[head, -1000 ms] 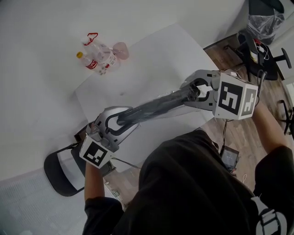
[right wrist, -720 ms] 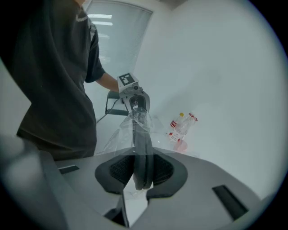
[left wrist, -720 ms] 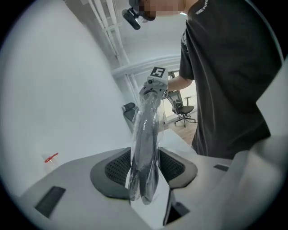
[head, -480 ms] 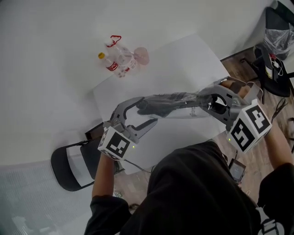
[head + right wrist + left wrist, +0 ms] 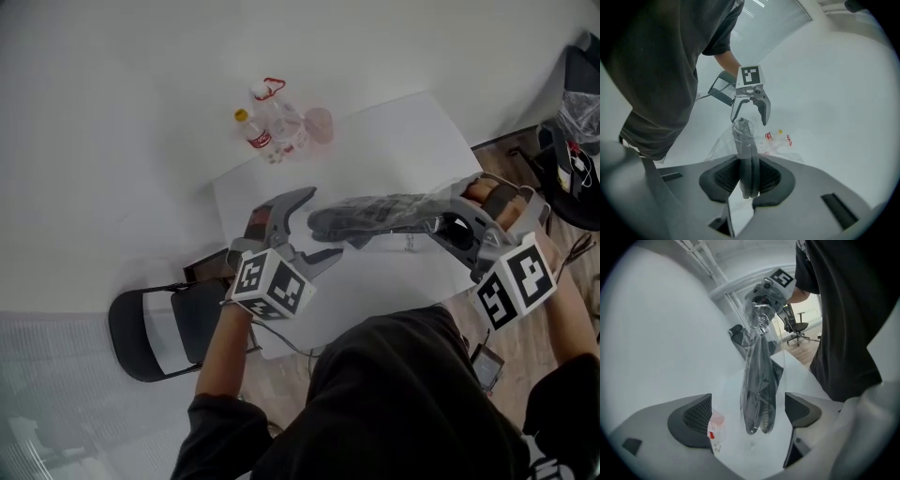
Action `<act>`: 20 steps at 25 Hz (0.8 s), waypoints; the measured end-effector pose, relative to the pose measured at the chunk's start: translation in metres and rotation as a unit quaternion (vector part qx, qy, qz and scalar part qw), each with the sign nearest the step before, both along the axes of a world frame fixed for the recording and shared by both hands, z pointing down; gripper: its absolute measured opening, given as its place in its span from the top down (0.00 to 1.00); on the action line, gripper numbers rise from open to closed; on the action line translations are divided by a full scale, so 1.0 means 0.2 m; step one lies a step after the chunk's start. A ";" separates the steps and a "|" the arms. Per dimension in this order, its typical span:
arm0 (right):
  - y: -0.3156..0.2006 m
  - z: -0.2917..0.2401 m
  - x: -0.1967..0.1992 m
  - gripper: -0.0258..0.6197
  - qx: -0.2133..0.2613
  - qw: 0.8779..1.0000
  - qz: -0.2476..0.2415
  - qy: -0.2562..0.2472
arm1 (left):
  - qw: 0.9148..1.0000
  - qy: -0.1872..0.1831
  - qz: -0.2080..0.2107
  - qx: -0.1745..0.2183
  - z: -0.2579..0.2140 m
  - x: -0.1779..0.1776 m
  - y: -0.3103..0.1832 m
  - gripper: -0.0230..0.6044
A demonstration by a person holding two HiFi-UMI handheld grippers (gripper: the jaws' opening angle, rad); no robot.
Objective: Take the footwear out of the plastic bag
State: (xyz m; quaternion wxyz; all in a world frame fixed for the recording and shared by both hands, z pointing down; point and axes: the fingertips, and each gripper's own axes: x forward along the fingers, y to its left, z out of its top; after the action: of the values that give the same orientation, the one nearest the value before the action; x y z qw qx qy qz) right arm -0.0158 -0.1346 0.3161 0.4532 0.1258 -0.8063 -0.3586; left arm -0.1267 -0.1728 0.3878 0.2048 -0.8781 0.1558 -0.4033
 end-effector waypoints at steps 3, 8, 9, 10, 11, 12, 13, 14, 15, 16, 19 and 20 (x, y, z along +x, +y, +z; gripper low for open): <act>-0.03 -0.03 -0.01 0.83 -0.004 1.000 0.005 -0.020 | 0.998 -0.063 -0.002 0.016 0.03 -0.06 -0.02 0.21; 0.00 -0.12 -0.06 0.83 -0.013 0.998 -0.014 -0.064 | 0.997 -0.079 -0.002 0.014 0.07 -0.02 -0.01 0.21; 0.01 -0.13 -0.09 0.83 -0.017 0.997 -0.022 -0.073 | 0.996 -0.093 0.002 0.013 0.10 -0.02 -0.01 0.21; 0.01 -0.13 -0.11 0.83 -0.022 0.996 -0.029 -0.081 | 0.994 -0.107 0.005 0.014 0.13 -0.02 -0.01 0.21; 0.02 -0.13 -0.13 0.83 -0.027 0.995 -0.035 -0.085 | 0.993 -0.118 0.008 0.014 0.15 -0.03 -0.01 0.21; 0.02 -0.12 -0.15 0.83 -0.032 0.995 -0.039 -0.086 | 0.992 -0.124 0.008 0.014 0.17 -0.03 0.00 0.21; 0.03 -0.11 -0.16 0.83 -0.038 0.995 -0.043 -0.087 | 0.992 -0.126 0.007 0.016 0.18 -0.04 0.00 0.21; 0.03 -0.10 -0.16 0.83 -0.046 0.994 -0.045 -0.090 | 0.992 -0.123 0.002 0.020 0.17 -0.05 0.00 0.27; 0.04 -0.09 -0.16 0.83 -0.053 0.993 -0.048 -0.096 | 0.993 -0.116 -0.004 0.026 0.16 -0.06 0.00 0.59; 0.05 -0.10 -0.17 0.83 -0.059 0.992 -0.049 -0.103 | 0.994 -0.107 -0.011 0.028 0.14 -0.07 0.00 0.65; 0.05 -0.13 -0.22 0.82 -0.065 0.990 -0.056 -0.114 | 0.996 -0.083 -0.026 0.023 0.09 -0.11 0.01 0.71; 0.06 -0.14 -0.23 0.82 -0.067 0.989 -0.059 -0.114 | 0.996 -0.077 -0.029 0.023 0.08 -0.12 0.01 0.72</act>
State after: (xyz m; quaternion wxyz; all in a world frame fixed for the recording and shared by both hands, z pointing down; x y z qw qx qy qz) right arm -0.0619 -0.1234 0.2877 0.3439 0.0870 -0.8809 -0.3133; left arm -0.1508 -0.1700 0.4035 0.2249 -0.8346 0.1742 -0.4716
